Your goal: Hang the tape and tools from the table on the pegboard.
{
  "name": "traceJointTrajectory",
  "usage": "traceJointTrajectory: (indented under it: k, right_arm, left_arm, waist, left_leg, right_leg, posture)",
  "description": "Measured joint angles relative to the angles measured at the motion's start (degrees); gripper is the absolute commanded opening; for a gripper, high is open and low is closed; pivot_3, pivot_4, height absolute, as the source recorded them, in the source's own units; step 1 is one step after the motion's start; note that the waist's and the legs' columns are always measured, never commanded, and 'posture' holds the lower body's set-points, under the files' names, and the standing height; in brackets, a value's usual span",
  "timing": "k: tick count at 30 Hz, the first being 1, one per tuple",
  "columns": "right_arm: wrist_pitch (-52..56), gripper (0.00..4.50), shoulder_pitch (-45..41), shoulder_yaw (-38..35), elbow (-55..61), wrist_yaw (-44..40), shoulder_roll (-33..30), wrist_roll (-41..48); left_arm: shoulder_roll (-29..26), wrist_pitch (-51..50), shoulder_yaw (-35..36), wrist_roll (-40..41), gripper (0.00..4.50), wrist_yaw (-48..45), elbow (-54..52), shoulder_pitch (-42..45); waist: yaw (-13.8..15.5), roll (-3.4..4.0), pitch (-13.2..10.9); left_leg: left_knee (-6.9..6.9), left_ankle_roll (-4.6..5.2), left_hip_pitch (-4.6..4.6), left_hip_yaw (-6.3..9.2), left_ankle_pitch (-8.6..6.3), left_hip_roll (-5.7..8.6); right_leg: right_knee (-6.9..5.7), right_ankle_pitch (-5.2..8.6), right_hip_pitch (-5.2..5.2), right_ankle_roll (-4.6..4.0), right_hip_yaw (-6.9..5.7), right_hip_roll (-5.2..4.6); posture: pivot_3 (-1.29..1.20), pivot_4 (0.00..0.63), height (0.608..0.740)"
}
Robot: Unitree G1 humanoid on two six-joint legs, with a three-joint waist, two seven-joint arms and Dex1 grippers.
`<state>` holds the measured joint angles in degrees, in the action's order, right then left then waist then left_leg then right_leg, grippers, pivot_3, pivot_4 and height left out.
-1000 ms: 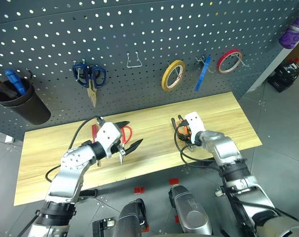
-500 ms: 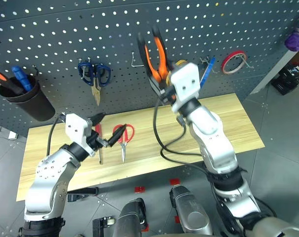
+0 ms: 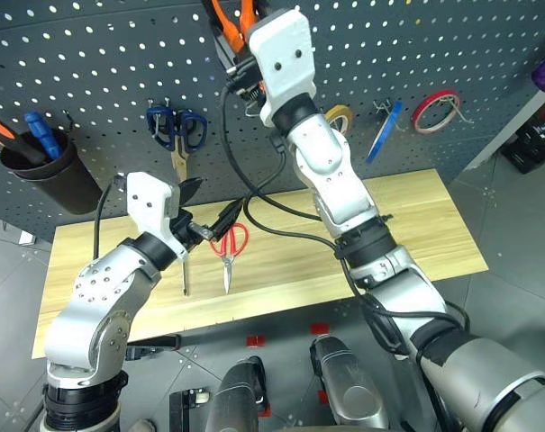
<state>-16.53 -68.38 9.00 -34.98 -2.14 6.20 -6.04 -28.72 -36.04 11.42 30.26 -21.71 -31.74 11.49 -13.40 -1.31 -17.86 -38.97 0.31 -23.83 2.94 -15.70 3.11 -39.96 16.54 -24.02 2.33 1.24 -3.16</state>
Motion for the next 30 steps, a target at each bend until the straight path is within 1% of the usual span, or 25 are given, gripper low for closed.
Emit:
traceJointTrajectory:
  k: [4,9,15,18,20,23,28,30]
  right_arm:
    - [-4.4,2.59,-0.4,-0.4,-9.4,0.9,0.0,-0.1]
    - [-9.8,2.57,-1.8,-0.5,-19.3,3.5,-1.4,-3.0]
    - [-10.8,2.57,-1.8,-0.6,-21.1,4.0,-2.0,-4.0]
    - [-10.5,2.57,-0.5,-1.1,-19.7,4.0,-2.0,-3.7]
    - [-8.5,2.57,1.1,-1.6,-18.4,3.9,-1.7,-3.2]
    - [-4.7,2.57,4.2,-3.2,-13.3,3.6,-1.2,-1.5]
    - [1.7,2.57,10.0,-3.2,-3.0,1.4,-1.1,-0.5]
    - [4.4,3.22,11.8,-3.2,0.8,0.0,-1.1,0.1]
  left_arm:
    - [0.0,-1.2,0.0,0.0,4.50,1.0,0.0,0.1]
    - [0.0,-1.2,0.0,-0.2,4.50,1.1,0.0,0.1]
    - [0.0,-1.0,0.0,-0.9,4.50,1.1,0.0,-0.1]
    - [0.0,-1.0,0.0,-1.3,4.50,1.0,0.0,-0.1]
    - [0.2,-1.0,-0.1,-1.4,4.50,1.1,0.1,-0.1]
    - [0.6,-1.0,-1.0,-2.7,4.50,2.0,0.4,-0.2]
    - [1.4,-1.2,-1.1,-4.3,4.50,4.0,1.8,-0.8]
    - [1.8,-1.4,-1.1,-4.5,4.50,4.7,2.8,-0.8]
  waist:
    - [1.1,0.00,-0.3]
    - [2.0,0.01,-0.4]
    - [2.3,0.01,-0.5]
    - [2.4,0.01,-0.5]
    - [2.4,0.01,-0.5]
    - [2.5,0.01,-0.5]
    - [2.7,0.01,-0.5]
    - [2.7,0.00,-0.5]
  left_leg:
    - [0.00,-0.04,-0.02,-0.04,0.02,-0.04]
    - [0.01,-0.08,-0.01,-0.11,0.05,-0.06]
    - [0.01,-0.10,-0.02,-0.13,0.06,-0.13]
    - [0.01,-0.09,-0.01,-0.10,0.05,-0.14]
    - [0.00,-0.09,-0.01,-0.11,0.05,-0.14]
    - [0.00,-0.08,0.00,-0.11,0.05,-0.15]
    - [0.00,-0.03,0.02,-0.06,0.02,-0.17]
    - [0.00,-0.03,0.02,-0.06,0.02,-0.17]
  right_leg:
    - [0.00,0.00,-0.03,-0.01,-0.03,0.00]
    - [0.03,-0.01,-0.06,-0.03,-0.01,0.00]
    - [0.03,-0.01,-0.07,-0.03,-0.07,0.00]
    - [0.02,-0.01,-0.05,-0.03,-0.10,0.01]
    - [0.03,-0.01,-0.04,-0.04,-0.10,0.00]
    - [0.02,-0.02,-0.03,-0.05,-0.11,0.01]
    - [0.00,-0.04,-0.02,-0.09,-0.17,0.03]
    - [0.01,-0.05,-0.02,-0.10,-0.17,0.03]
  posture:
    - [-0.19,0.366,0.740]
    - [-0.19,0.365,0.740]
    - [-0.20,0.364,0.740]
    - [-0.20,0.361,0.740]
    - [-0.20,0.358,0.740]
    - [-0.21,0.354,0.740]
    - [-0.22,0.346,0.740]
    - [-0.23,0.344,0.740]
